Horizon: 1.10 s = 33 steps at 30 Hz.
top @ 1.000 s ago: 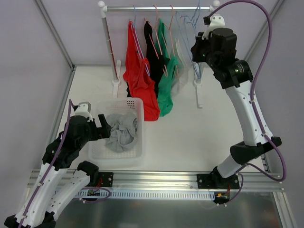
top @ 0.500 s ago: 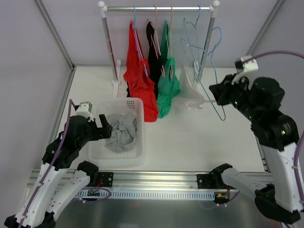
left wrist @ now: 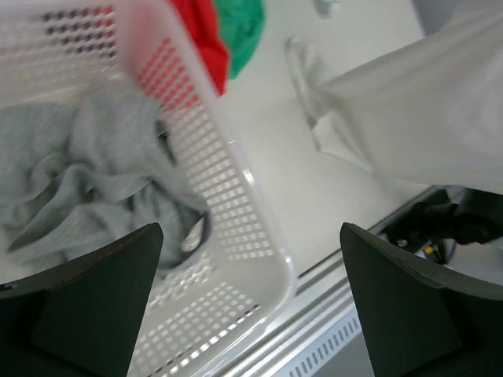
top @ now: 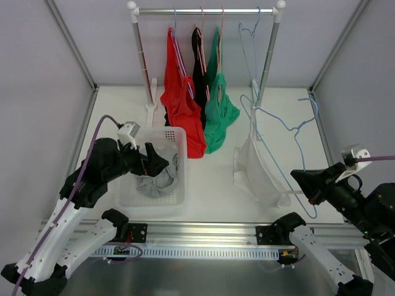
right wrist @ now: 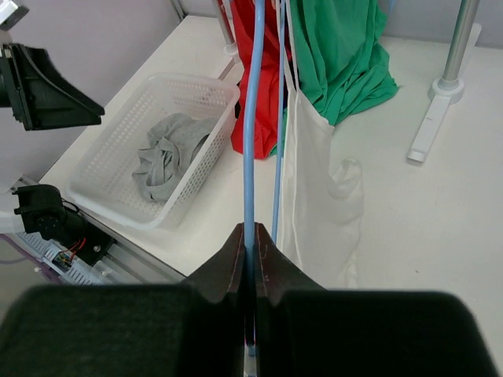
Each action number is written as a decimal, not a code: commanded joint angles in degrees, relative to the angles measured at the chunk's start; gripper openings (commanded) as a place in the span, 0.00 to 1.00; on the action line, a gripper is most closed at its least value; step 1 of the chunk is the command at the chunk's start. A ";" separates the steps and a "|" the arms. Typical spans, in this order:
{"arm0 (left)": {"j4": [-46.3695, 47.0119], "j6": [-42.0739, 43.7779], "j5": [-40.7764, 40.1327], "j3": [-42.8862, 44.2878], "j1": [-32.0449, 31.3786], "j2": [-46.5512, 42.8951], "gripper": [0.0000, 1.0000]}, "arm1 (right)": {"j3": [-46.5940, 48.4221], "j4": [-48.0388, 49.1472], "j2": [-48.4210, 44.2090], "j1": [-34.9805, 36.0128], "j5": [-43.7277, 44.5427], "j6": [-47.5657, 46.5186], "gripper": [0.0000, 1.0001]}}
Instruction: Remove the tank top from the hanger
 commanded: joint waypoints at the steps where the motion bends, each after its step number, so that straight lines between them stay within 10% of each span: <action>1: 14.03 -1.94 4.83 6.99 -8.64 6.23 0.99 | 1.90 -3.90 -2.49 -0.16 -1.15 1.66 0.00; 10: 17.22 13.79 -22.28 35.81 -41.44 35.13 0.99 | 3.75 -9.88 -5.83 -0.07 -1.33 3.42 0.00; 17: 18.54 17.13 -21.58 51.28 -42.95 49.93 0.84 | 7.09 -12.61 -6.71 -0.07 1.84 5.97 0.00; 33: 23.10 16.79 -19.12 54.64 -42.86 57.33 0.71 | 9.46 -13.49 -6.27 0.28 -2.55 5.62 0.00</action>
